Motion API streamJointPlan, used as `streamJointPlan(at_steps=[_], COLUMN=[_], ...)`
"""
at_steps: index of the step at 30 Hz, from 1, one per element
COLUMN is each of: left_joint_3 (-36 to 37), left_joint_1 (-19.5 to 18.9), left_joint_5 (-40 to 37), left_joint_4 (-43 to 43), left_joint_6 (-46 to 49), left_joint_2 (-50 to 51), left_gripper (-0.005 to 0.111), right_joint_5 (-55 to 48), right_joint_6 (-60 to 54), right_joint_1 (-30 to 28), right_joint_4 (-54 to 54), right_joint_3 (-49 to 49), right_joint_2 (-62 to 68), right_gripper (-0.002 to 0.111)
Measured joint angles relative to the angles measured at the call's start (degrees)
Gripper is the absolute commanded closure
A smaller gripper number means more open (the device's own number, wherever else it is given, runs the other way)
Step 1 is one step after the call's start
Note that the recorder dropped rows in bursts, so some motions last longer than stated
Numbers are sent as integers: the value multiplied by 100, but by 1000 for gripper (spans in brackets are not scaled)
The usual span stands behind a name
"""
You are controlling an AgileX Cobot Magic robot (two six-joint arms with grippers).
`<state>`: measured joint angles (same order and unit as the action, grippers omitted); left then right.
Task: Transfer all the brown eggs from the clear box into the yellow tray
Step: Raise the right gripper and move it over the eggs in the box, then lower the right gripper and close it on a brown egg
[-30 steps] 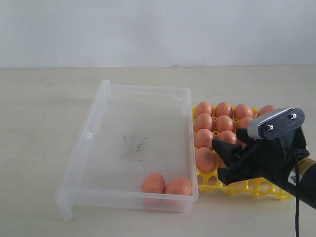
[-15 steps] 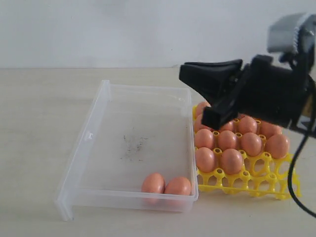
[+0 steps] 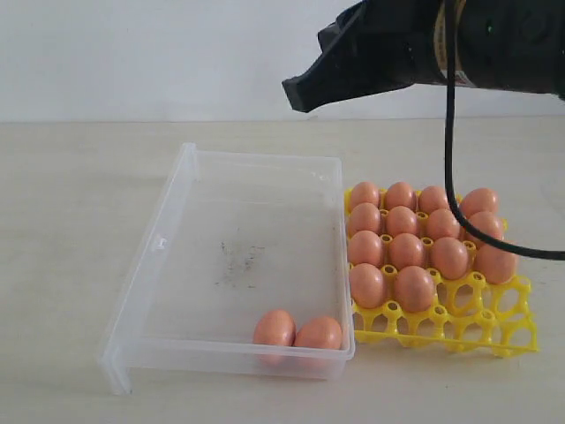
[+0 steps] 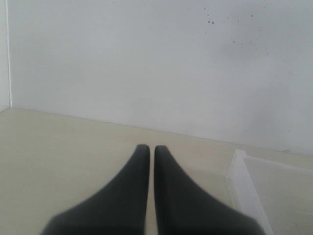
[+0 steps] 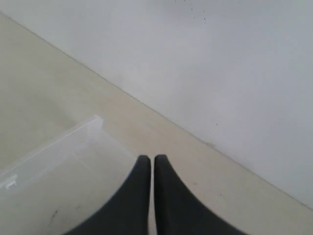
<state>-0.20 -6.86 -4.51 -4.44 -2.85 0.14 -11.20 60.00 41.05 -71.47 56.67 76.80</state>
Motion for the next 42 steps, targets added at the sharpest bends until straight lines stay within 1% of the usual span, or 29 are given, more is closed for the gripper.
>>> streamJointPlan(at_steps=[3,6,8,10,14,15,17,19,22,28,30,32,34,35,37,41,42], left_joint_3=[0,0,0,0,0,0,0,0,0,0,0,0,0,0,0,0,0], left_joint_1=[0,0,0,0,0,0,0,0,0,0,0,0,0,0,0,0,0], left_joint_5=[0,0,0,0,0,0,0,0,0,0,0,0,0,0,0,0,0], left_joint_4=[0,0,0,0,0,0,0,0,0,0,0,0,0,0,0,0,0], left_joint_6=[0,0,0,0,0,0,0,0,0,0,0,0,0,0,0,0,0], left_joint_2=[0,0,0,0,0,0,0,0,0,0,0,0,0,0,0,0,0], left_gripper=[103,103,103,103,103,103,103,103,103,103,103,103,103,103,103,103,103], right_joint_5=[-411,-1449,-2271,-2751,-2992,-3006,-3040,-3112,-3476,-5072,-5336,-5390,-5390,-5380,-5357,-5346,-5346], right_joint_6=[-1483,-3151,-3863,-4353,-5662,-6000,-6334,-6375,-6092,-5635,-5563,-5489,-5415,-5386,-5363,-5327,-5285], right_joint_1=[10,10,10,10,10,10,16,16,16,16,16,16,24,29,93,232,264], right_joint_4=[1582,2933,3692,4404,6454,6853,7579,7900,8027,8140,8152,8152,8174,8174,8197,8242,8256], right_joint_3=[52,166,303,422,719,836,1126,1507,2151,3300,3417,3458,3468,3468,3468,3468,3471], right_joint_2=[52,235,398,543,875,984,1320,1731,2442,3730,3978,4113,4161,4174,4196,4196,4196], right_gripper=[109,109,109,109,109,109,109,109,109,109,109,108,105,102,91,58,52])
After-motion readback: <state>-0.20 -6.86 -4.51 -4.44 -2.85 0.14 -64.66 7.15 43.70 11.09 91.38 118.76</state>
